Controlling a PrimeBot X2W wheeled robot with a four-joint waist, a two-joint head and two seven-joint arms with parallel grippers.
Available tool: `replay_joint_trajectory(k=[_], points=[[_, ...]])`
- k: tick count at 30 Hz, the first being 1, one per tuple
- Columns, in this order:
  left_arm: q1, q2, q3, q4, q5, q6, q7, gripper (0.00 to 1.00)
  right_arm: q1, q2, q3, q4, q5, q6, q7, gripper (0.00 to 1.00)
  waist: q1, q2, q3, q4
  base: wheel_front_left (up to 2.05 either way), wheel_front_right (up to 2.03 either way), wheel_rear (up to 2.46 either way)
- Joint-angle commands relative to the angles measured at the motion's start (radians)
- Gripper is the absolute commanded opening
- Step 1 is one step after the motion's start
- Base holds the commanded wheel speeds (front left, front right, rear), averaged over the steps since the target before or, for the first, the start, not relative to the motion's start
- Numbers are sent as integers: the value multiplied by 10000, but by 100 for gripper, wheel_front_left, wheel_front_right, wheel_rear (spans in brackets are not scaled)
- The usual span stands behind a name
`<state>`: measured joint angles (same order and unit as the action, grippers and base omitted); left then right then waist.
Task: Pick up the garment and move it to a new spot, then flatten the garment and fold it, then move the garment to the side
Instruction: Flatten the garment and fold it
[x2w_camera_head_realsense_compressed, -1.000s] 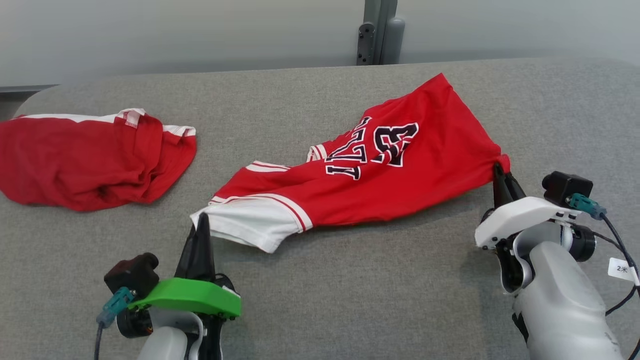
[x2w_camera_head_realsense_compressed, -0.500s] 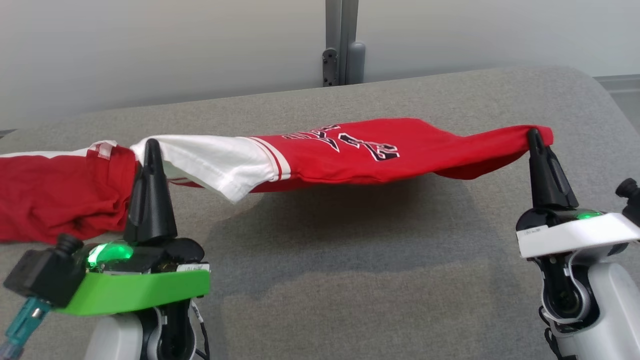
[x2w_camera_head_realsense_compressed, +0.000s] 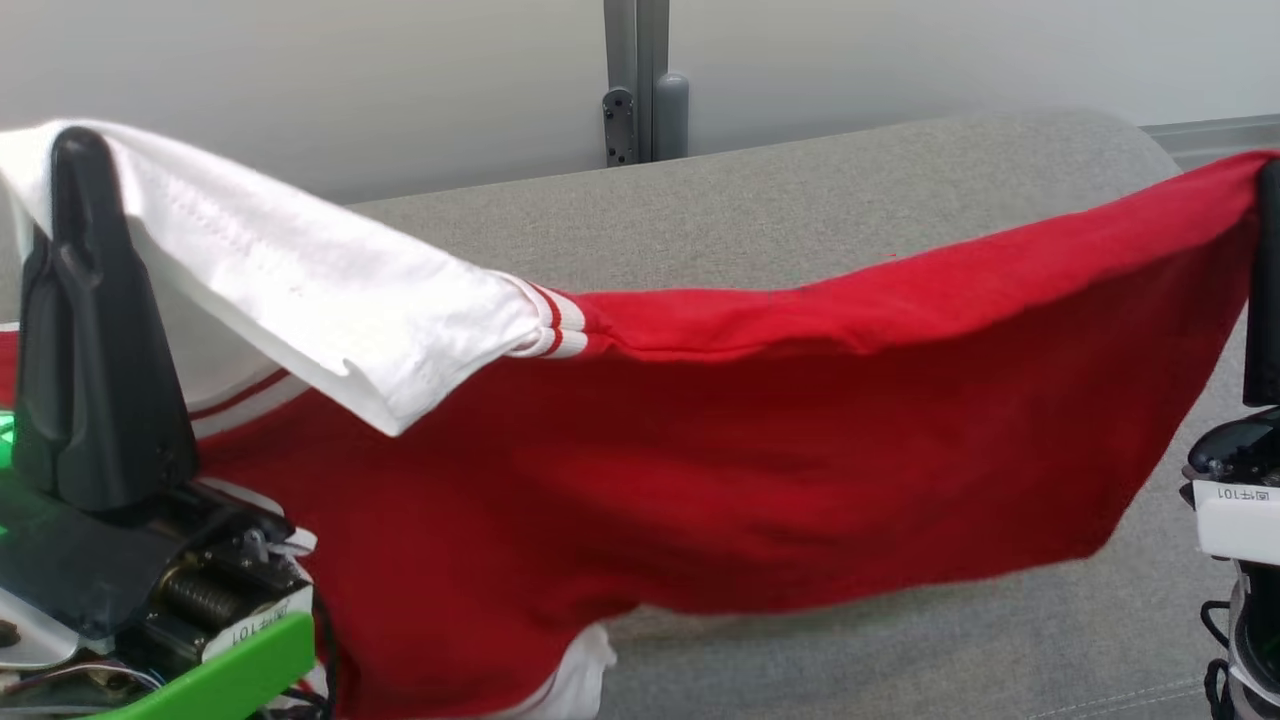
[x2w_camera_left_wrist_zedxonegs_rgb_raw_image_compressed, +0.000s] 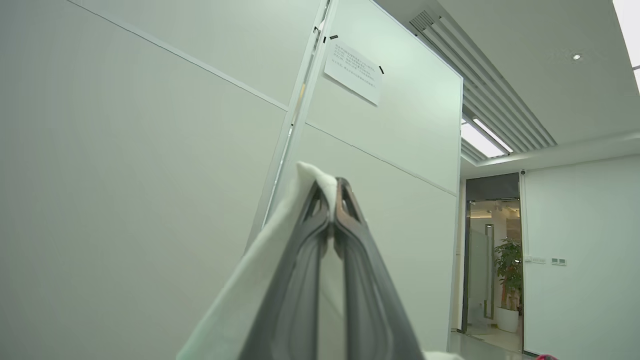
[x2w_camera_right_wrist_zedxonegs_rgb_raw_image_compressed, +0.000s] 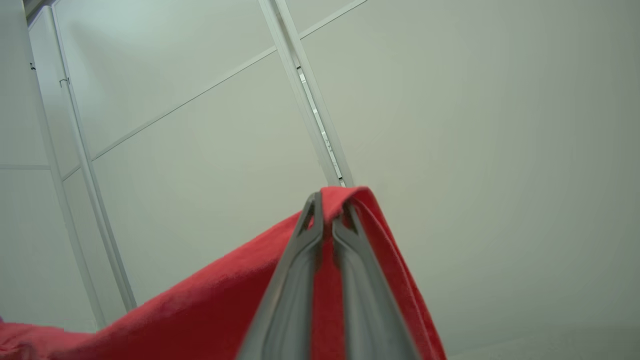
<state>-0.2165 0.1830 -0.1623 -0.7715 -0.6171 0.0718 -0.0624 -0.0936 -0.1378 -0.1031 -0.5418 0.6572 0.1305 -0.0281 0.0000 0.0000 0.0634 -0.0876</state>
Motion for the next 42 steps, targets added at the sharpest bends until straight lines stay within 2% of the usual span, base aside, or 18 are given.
replay_joint_trajectory(k=[1,6,11,16,19,22,26,30,34,38,42], points=[[-328,140,1,-53,61,102,205,0,-103,40,-84,-207,-105,4,175,0,0,0,192,-15,0,0,0],[-1526,80,-44,668,-414,29,759,0,-953,245,-77,-69,-98,4,686,0,0,0,794,46,0,0,0],[-3656,112,221,2544,-1124,-116,1337,0,-3152,390,117,1368,-8,4,860,0,0,0,1714,120,0,0,0],[-7136,233,450,5531,-952,-223,1558,0,-6777,512,277,4146,-471,5,567,0,0,0,2742,246,0,0,0],[-9287,331,453,7500,-477,-374,1125,0,-9126,608,376,6132,-998,4,178,0,0,0,3132,252,0,0,0],[-11218,438,297,9352,52,-717,474,0,-11349,701,270,8316,-1762,4,-521,0,0,0,3422,237,0,0,0],[-12721,298,163,11306,426,-994,-382,0,-13290,826,157,10842,-2677,4,-1359,0,0,0,4101,426,0,0,0],[-12858,40,41,12651,328,-1305,-965,0,-14029,826,312,12708,-3180,4,-1789,0,0,0,4866,750,0,0,0],[-11839,-183,3,13560,82,-1657,-1599,0,-13499,851,631,14153,-3087,4,-2140,0,0,0,5400,946,0,0,0],[-10564,-344,107,13618,-330,-1923,-1964,0,-12665,765,1112,14759,-2535,4,-2326,0,0,0,5637,1069,0,0,0],[-9034,-252,25,12890,-491,-2020,-2041,0,-11571,560,1578,14517,-1805,4,-2387,0,0,0,5593,1083,0,0,0]])
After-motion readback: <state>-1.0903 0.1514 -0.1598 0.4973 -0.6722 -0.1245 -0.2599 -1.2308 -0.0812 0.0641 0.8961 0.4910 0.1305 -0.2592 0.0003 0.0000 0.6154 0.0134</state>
